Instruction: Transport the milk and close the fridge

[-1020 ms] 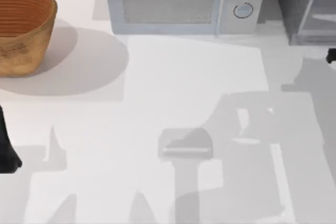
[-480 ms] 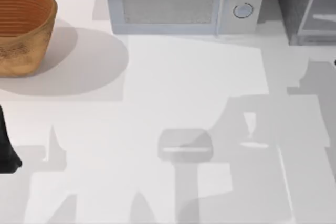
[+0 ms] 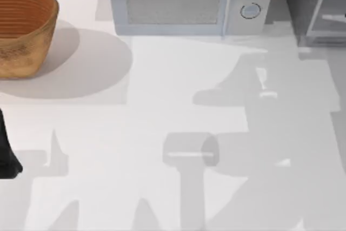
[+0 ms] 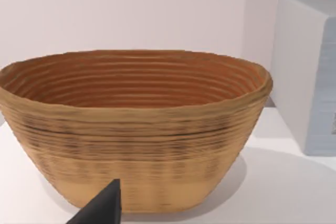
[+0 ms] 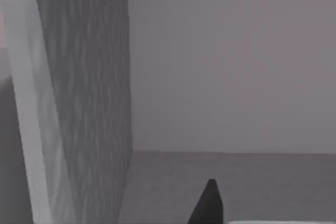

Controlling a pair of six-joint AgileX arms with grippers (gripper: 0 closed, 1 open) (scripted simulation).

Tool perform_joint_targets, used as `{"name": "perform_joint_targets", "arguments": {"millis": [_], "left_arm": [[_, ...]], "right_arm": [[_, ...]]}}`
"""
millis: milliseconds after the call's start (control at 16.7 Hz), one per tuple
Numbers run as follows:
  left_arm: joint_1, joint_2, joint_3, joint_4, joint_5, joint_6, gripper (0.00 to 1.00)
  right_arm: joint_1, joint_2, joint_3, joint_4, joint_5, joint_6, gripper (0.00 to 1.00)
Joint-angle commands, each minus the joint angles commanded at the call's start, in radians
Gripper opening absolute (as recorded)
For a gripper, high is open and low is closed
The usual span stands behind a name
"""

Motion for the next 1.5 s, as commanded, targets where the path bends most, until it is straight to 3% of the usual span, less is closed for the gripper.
{"name": "perform_joint_targets", "arguments": {"millis": [480, 1140, 1500], "left_arm": [[0.000, 0.000, 0.000, 0.000, 0.000, 0.000, 1.00], [0.000, 0.000, 0.000, 0.000, 0.000, 0.000, 1.00], [0.000, 0.000, 0.000, 0.000, 0.000, 0.000, 1.00]], "right_arm": [[-0.112, 0.391, 0.422, -0.112, -0.110, -0.005, 0.00], [-0.121, 0.420, 0.452, -0.124, -0.119, -0.005, 0.00], [-0.121, 0.420, 0.452, -0.124, -0.119, -0.005, 0.45]]}}
